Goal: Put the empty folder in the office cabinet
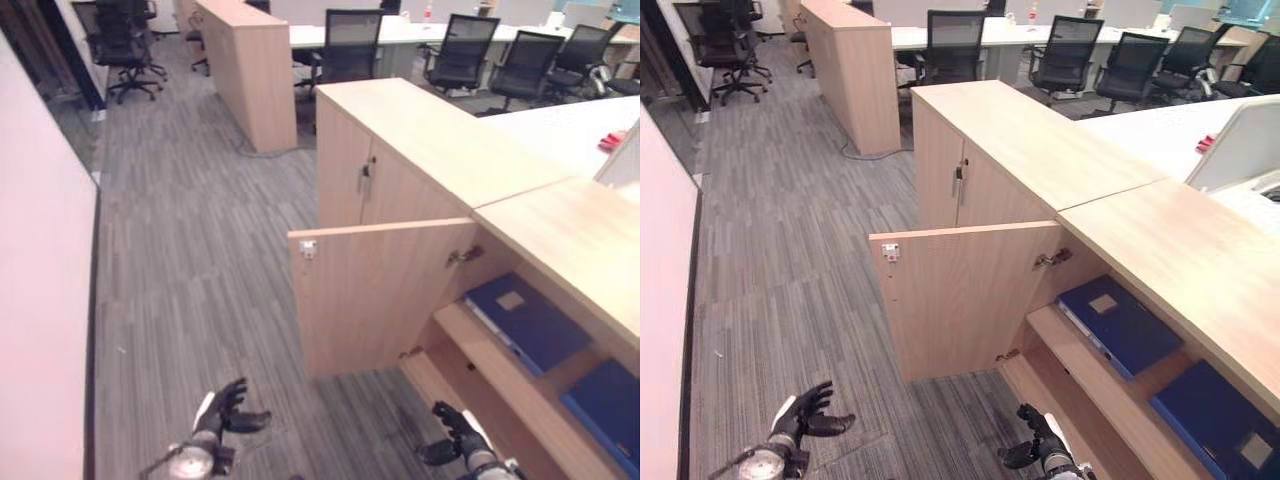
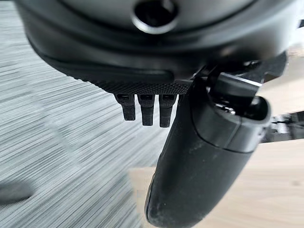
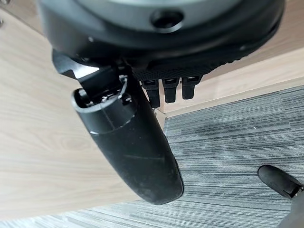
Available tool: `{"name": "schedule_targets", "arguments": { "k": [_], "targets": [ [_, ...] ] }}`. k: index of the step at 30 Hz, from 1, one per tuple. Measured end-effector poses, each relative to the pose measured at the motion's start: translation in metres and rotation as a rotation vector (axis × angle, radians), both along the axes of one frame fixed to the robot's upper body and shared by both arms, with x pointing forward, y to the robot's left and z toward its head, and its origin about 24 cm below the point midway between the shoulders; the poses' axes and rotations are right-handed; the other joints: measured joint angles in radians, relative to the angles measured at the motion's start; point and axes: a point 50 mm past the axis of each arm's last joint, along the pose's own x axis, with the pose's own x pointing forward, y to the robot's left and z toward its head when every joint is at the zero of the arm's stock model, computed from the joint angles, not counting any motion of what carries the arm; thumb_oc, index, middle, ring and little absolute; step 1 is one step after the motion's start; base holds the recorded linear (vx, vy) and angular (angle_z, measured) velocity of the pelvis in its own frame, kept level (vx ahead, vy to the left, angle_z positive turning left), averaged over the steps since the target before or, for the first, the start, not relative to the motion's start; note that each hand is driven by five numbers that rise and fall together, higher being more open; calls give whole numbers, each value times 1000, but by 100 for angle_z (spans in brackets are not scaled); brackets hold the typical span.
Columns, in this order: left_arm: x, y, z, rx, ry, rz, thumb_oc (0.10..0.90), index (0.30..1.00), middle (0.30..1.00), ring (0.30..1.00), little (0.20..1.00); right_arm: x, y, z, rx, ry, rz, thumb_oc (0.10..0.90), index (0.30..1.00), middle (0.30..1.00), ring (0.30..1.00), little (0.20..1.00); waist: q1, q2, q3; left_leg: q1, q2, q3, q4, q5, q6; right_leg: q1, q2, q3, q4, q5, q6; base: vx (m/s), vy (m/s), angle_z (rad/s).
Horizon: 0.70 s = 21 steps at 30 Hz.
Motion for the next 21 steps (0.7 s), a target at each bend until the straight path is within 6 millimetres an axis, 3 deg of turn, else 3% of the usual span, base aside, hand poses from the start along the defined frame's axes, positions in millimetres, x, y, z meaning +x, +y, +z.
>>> {"name": "schedule_targets", "arguments": {
  "k": [5,8,9,12,19,21],
  "targets": [
    [36,22,32,55,-124,22,800,900,900,900,900,-4,2,-2,3,17,30,800,900,900,900,900,-43,-3,-7,16,4,34,0,-5,-2,-8,2,32,-1,-1,1,41,23,-21],
    [62,37,58,87,-214,48,800,900,900,900,900,-5,2,-2,5,22,40,800,900,900,900,900,-49,-4,-7,18,7,54,0,-7,-1,-15,3,50,1,15,2,65,36,-30],
    [82,48,81,128,-272,55,800,900,900,900,900,-8,4,-1,18,27,64,800,900,900,900,900,-68,-8,-10,28,9,73,-1,-12,-3,-13,5,62,1,16,3,53,33,-25],
    [102,51,103,158,-331,41,800,900,900,900,900,-9,4,0,25,28,71,800,900,900,900,900,-94,-15,-14,32,11,85,-1,-16,-6,-20,8,75,1,17,3,47,28,-15],
    [133,57,139,203,-405,47,800,900,900,900,900,-10,3,0,26,33,85,800,900,900,900,900,-128,-43,-23,32,16,128,-1,-21,-8,-39,11,115,1,27,4,14,18,-17],
    [132,63,141,222,-395,56,800,900,900,900,900,-11,3,0,25,36,87,800,900,900,900,900,-138,-46,-25,31,15,135,-1,-22,-7,-48,12,123,1,28,5,3,16,-13]
  ]
}}
